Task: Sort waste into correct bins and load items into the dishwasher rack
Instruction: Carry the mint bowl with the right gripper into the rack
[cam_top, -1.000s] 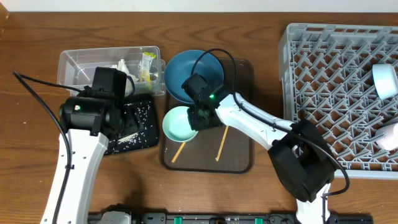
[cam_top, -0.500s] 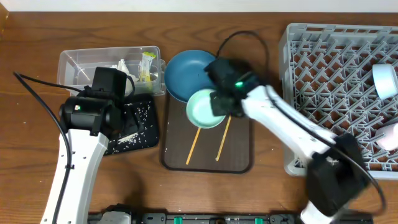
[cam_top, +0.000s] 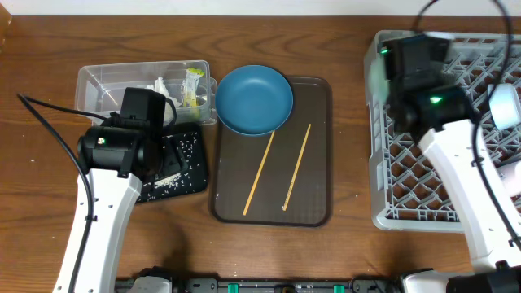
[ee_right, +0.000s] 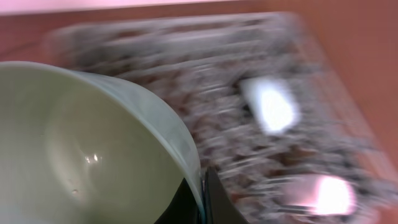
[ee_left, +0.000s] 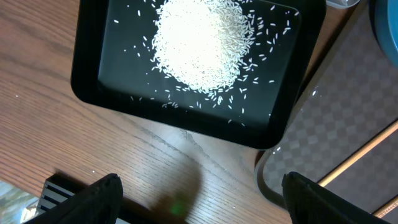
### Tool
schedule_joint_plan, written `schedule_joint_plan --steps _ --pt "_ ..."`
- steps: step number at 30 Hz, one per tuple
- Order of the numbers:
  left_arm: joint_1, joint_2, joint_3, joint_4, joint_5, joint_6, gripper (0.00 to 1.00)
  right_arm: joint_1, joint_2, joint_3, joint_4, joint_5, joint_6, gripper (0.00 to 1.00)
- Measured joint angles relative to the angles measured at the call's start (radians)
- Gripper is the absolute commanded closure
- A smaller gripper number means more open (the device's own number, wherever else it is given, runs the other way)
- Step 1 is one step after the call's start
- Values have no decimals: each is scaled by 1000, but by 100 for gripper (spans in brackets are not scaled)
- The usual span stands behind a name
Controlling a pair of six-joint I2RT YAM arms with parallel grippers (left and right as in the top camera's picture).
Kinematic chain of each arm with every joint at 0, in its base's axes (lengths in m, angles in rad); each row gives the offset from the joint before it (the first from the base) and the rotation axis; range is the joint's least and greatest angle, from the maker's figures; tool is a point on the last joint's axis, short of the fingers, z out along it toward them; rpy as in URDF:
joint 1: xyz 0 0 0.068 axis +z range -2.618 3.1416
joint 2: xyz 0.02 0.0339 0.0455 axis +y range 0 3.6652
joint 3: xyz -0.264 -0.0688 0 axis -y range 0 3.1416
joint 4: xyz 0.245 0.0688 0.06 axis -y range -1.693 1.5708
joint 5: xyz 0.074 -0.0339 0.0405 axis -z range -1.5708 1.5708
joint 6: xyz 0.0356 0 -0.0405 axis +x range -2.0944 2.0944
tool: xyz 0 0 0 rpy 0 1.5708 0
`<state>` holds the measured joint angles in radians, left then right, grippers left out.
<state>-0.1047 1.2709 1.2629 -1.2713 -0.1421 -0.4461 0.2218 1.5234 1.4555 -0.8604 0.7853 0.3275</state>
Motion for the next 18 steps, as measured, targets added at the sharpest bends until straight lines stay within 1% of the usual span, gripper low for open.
schedule_joint_plan --steps 3,6,9,18 --pt "0 0 0 0 0 0 15 -90 3 0 48 124 -7 99" --pt "0 0 0 1 0 0 15 -169 4 0 106 191 -14 99" --pt "0 0 0 0 0 0 15 -226 4 0 168 224 -34 99" --pt "0 0 0 4 0 0 15 -352 24 0 364 267 -183 99"
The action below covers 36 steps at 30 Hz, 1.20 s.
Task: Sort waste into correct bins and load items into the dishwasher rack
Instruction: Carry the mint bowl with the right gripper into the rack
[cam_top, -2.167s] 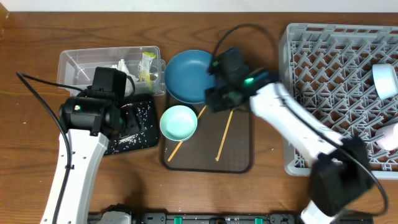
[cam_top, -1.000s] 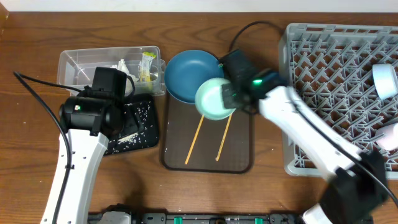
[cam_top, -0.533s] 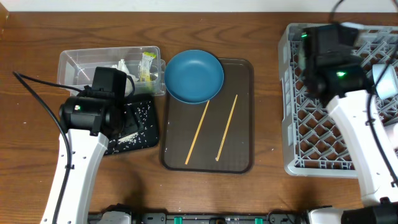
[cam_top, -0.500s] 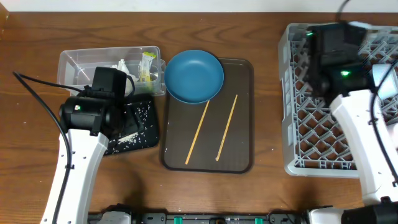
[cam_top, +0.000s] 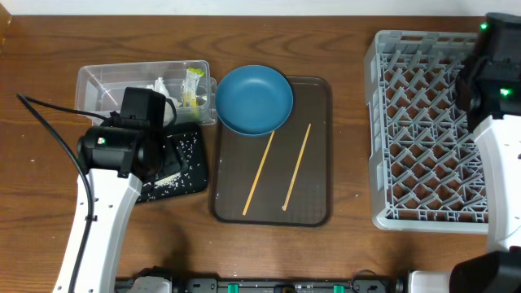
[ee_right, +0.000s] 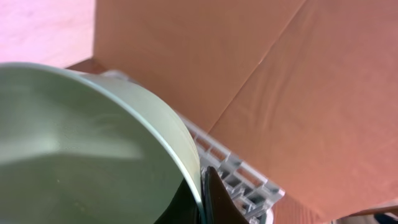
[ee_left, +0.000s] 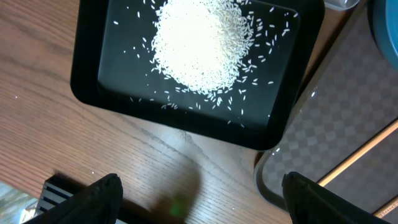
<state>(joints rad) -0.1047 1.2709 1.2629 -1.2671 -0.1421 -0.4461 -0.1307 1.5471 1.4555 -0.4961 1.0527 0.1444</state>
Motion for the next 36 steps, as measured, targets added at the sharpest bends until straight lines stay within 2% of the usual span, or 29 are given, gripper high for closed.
schedule_joint_plan --steps 11,16,21,28,36 --pt "0 1 0 3 0 0 15 -39 201 0 517 189 -354 99" --pt "0 1 0 3 -1 0 15 -39 330 0 678 241 -510 99" --pt "0 1 0 3 -1 0 15 -37 438 0 718 259 -591 99" --pt "0 1 0 3 -1 0 15 -5 570 0 721 265 -622 99" --pt "0 1 0 3 -1 0 15 65 611 0 698 301 -626 99"
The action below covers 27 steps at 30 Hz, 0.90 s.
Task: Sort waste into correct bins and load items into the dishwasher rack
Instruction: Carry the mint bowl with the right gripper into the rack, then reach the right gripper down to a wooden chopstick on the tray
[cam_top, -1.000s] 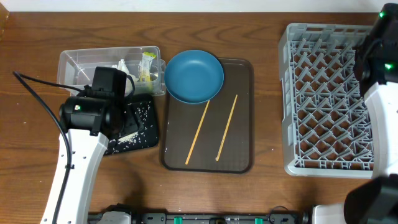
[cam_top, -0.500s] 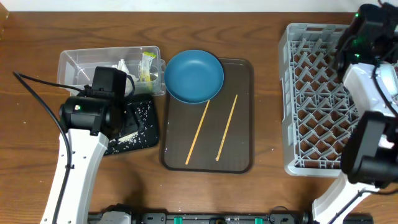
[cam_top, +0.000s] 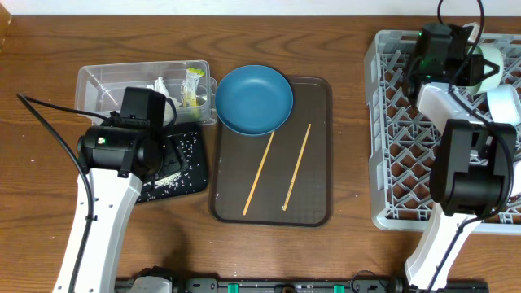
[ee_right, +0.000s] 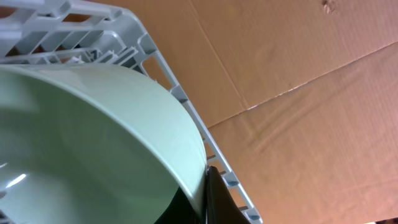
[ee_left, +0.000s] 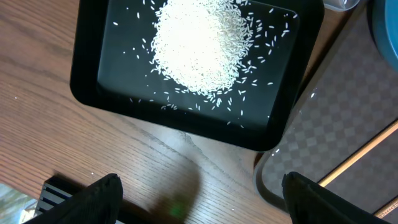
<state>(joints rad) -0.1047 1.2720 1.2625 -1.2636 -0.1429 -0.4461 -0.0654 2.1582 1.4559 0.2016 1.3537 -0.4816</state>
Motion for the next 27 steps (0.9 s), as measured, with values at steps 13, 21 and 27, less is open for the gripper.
schedule_joint_plan --steps 13,21,27 --pt "0 0 0 0 0 0 15 142 20 0 -81 18 7 75" --pt "0 0 0 0 0 0 15 173 -56 -3 -336 -60 140 61" --pt "0 0 0 -1 0 -3 15 180 -263 -3 -713 -424 392 59"
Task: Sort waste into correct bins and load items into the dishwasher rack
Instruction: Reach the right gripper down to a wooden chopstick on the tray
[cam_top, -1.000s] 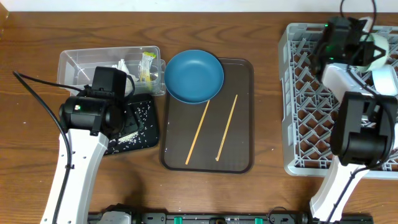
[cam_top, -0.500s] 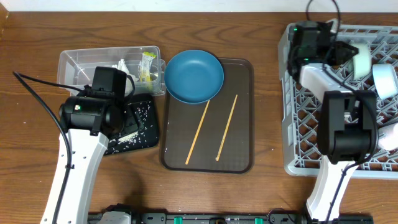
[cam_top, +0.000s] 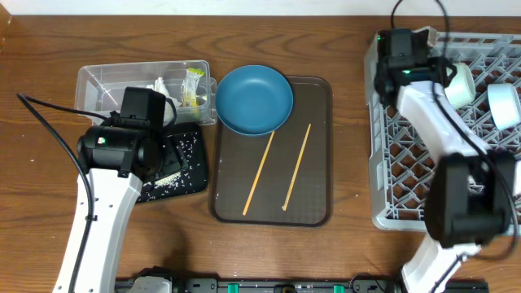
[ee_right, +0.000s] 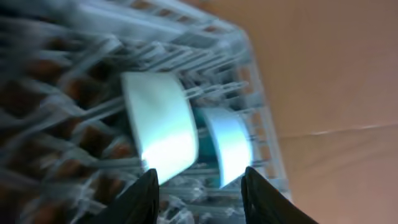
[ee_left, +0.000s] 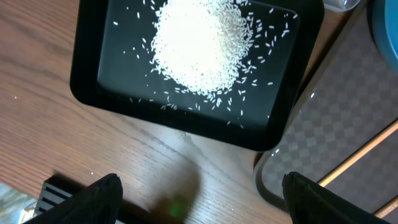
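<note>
A pale green bowl [cam_top: 461, 83] stands on edge in the grey dishwasher rack [cam_top: 383, 146], next to a white bowl [cam_top: 505, 106]. The right wrist view, blurred, shows both bowls [ee_right: 158, 134] [ee_right: 227, 146] beyond my right gripper [ee_right: 202, 193], which is open and holds nothing. My left gripper [ee_left: 199, 199] hangs open over the table just in front of the black tray of rice [ee_left: 93, 93]. A blue plate [cam_top: 254, 99] and two chopsticks [cam_top: 260, 172] [cam_top: 296, 167] lie on the brown tray [cam_top: 317, 203].
A clear bin [cam_top: 102, 77] holding wrappers stands behind the black tray [cam_top: 191, 183]. The right arm [cam_top: 423, 98] reaches across the rack's far left corner. The brown tray's edge and a chopstick [ee_left: 367, 152] show at the right of the left wrist view.
My right gripper was shut on the pale green bowl at the rack's far edge. Now it is open, the bowl stands in the rack, and the gripper is further left. Left arm unchanged.
My right gripper held the pale green bowl over the rack's far left, then at its far right corner, then over the far middle. Now the bowl stands in the rack and the gripper is open. The left gripper stayed open over the rice tray's front edge throughout.
</note>
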### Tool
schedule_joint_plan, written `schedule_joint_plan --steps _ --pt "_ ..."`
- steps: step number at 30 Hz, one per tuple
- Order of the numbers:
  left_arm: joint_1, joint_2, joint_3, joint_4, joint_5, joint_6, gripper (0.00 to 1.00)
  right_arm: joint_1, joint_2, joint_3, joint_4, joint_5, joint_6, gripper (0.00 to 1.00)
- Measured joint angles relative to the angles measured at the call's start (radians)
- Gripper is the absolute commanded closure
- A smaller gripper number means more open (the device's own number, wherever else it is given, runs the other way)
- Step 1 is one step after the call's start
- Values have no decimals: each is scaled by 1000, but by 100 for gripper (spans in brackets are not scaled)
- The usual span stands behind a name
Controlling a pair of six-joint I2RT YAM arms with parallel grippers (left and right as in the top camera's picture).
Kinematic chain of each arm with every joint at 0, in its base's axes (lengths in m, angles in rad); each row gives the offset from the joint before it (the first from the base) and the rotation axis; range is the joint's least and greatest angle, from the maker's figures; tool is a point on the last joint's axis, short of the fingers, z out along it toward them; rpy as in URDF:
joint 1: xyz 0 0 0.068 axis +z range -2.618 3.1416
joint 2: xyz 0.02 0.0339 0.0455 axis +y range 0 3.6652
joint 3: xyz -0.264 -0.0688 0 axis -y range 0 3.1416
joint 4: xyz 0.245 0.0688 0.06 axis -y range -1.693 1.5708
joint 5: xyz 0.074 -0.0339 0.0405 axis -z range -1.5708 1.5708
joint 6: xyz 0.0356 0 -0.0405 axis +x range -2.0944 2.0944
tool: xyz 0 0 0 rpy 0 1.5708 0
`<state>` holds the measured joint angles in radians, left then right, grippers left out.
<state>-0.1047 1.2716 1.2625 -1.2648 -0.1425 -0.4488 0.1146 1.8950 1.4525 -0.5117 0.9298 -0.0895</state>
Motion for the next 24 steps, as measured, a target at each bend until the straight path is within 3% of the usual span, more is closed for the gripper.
schedule_joint_plan --steps 5,13,24 --pt "0 0 0 0 0 0 14 14 -112 1 -203 -372 172 49" --pt "0 0 0 1 0 0 14 193 -141 1 -388 -822 365 44" --pt "0 0 0 1 0 0 14 505 -72 -60 -397 -901 638 44"
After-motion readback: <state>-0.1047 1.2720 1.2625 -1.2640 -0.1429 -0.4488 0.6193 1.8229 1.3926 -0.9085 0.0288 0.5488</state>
